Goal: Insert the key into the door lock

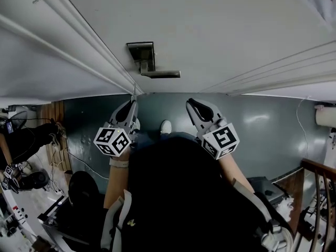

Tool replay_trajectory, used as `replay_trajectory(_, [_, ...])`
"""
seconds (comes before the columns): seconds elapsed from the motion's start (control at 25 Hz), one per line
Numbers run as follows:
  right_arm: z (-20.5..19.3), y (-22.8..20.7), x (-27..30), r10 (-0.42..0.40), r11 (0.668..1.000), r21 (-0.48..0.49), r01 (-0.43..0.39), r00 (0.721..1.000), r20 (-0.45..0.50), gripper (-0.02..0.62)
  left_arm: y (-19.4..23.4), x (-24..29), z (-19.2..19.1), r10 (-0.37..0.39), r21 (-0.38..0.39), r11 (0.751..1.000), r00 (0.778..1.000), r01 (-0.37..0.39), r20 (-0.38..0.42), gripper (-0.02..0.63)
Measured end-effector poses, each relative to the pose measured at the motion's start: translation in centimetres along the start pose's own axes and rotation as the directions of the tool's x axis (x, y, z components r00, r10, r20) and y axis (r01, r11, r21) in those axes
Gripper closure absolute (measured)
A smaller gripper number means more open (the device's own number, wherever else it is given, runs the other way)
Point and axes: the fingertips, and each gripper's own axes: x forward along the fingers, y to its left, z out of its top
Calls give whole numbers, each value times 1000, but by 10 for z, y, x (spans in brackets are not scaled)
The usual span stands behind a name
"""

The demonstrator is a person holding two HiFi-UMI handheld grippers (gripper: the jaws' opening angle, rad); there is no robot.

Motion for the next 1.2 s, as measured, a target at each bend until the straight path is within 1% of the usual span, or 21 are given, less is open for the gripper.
replay_trajectory(0.16, [-5, -3, 5, -45, 999, 25, 45, 999, -28, 568, 10, 12, -7, -48, -87, 995, 999, 47, -11, 580])
replay_trajectory(0.28, [-6, 1, 6, -71, 997, 40, 73, 997, -37, 568, 16, 16, -10, -89, -145, 986, 996, 86, -16, 580])
replay_trajectory(0.44, [-8, 4, 8, -122, 991, 47, 125, 991, -58, 568, 24, 26, -10, -148, -224, 964, 989, 142, -7, 580])
replay_trajectory(0.52, [-8, 5, 11, -147, 987, 53, 150, 987, -58, 568, 28, 32, -10, -179, -263, 950, 984, 170, -9, 580])
replay_trajectory(0.68, [-8, 13, 13, -188, 978, 74, 193, 980, -68, 568, 30, 43, -10, -243, -354, 908, 970, 224, -10, 580])
replay_trajectory(0.84, [-9, 17, 12, -233, 968, 77, 239, 969, -78, 568, 30, 53, -12, -294, -417, 871, 956, 261, -17, 580])
replay_trajectory(0.92, [-9, 19, 12, -253, 963, 77, 259, 964, -77, 568, 29, 57, -13, -318, -457, 845, 948, 277, -14, 580])
replay_trajectory(1.04, [-10, 20, 9, -288, 951, 88, 295, 954, -89, 568, 28, 65, -15, -357, -520, 799, 934, 302, -6, 580])
replay_trajectory(1.2, [-6, 22, 5, -338, 932, 104, 347, 937, -90, 568, 26, 71, -18, -398, -567, 761, 917, 316, -23, 580])
